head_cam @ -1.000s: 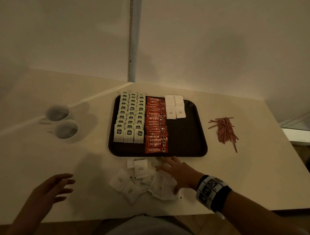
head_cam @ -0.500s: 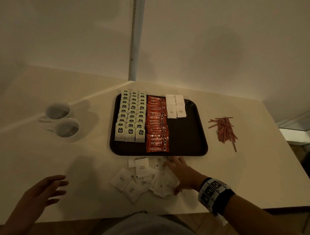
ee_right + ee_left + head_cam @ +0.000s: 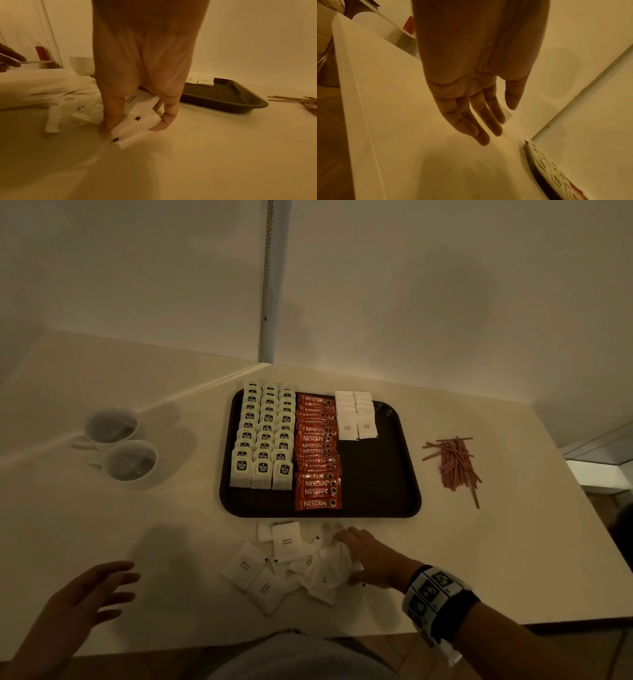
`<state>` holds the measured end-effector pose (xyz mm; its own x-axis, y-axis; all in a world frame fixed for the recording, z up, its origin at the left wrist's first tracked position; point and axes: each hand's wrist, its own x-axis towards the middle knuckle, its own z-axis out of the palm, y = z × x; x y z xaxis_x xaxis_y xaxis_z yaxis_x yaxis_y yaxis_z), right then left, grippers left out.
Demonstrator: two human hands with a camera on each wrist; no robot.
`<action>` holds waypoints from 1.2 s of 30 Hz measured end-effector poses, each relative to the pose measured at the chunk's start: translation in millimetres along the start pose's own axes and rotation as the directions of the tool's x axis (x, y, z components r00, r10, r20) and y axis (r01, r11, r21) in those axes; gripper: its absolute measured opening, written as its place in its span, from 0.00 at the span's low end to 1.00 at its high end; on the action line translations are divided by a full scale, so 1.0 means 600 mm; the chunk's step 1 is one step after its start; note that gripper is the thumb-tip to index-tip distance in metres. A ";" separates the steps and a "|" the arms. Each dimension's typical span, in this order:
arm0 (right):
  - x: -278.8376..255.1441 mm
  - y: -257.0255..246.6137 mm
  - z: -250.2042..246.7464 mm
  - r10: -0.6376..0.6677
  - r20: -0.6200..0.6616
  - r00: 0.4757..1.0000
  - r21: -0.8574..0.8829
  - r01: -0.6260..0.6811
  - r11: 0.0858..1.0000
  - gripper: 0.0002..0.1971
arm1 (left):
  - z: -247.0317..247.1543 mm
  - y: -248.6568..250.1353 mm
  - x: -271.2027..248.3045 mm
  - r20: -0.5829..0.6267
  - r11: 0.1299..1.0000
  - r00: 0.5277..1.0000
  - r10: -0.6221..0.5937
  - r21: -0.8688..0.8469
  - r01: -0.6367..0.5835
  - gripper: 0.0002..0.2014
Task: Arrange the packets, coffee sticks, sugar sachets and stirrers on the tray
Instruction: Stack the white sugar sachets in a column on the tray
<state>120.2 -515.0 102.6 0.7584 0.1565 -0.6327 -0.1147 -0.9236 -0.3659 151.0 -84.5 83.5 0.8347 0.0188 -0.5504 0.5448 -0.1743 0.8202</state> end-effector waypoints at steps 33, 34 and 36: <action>-0.057 -0.103 -0.283 -0.162 -0.206 0.965 0.075 0.181 0.981 0.25 | 0.202 0.281 0.000 0.467 0.973 0.854 0.230 -0.144 -0.183 0.43; -0.056 -0.124 -0.301 -0.208 -0.211 0.955 0.069 0.226 0.972 0.26 | 0.237 0.308 0.007 0.547 0.973 0.812 0.204 -0.202 -0.108 0.38; -0.051 -0.161 -0.331 -0.302 -0.230 0.925 0.071 0.325 0.943 0.29 | 0.294 0.355 0.013 0.662 0.962 0.731 0.167 -0.271 0.025 0.26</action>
<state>235.4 -500.2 292.7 0.8836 0.3433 -0.3183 0.0932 -0.7954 -0.5989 259.7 -295.2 226.5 0.6478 -0.6671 -0.3679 0.5670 0.0998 0.8176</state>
